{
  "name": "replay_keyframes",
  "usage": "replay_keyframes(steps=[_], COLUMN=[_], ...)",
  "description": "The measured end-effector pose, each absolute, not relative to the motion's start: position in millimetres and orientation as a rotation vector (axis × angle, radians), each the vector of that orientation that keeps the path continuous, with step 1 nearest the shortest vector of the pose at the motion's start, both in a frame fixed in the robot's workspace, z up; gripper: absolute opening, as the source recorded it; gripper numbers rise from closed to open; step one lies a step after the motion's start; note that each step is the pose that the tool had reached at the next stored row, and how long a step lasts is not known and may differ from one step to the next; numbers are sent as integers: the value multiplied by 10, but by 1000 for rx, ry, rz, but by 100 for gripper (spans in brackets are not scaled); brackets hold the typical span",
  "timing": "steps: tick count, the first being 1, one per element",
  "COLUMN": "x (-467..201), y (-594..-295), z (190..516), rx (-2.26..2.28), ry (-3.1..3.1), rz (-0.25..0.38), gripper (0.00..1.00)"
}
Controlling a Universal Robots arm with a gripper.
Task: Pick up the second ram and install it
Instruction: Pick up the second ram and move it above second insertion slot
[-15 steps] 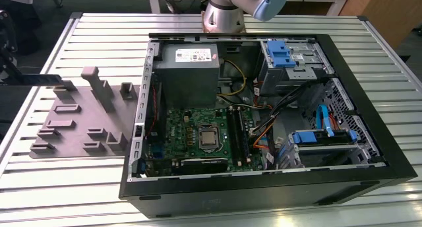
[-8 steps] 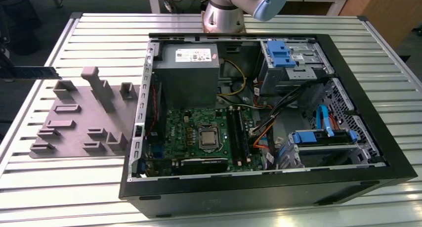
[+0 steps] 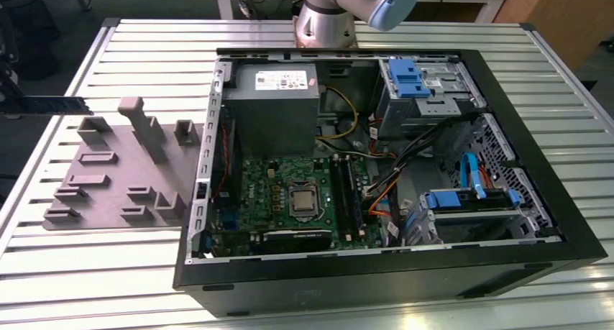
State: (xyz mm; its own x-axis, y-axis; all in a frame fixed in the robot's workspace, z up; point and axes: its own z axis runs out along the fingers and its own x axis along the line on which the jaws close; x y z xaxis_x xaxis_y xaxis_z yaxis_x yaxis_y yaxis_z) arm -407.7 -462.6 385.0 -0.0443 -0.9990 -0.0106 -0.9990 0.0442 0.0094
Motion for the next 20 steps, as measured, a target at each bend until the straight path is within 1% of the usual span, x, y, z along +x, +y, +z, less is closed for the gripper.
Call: replay_keyframes(steps=[20], x=[-3375], y=[-4626], z=[3850], rx=[-2171], ry=[2269], rz=[22], gripper=[14])
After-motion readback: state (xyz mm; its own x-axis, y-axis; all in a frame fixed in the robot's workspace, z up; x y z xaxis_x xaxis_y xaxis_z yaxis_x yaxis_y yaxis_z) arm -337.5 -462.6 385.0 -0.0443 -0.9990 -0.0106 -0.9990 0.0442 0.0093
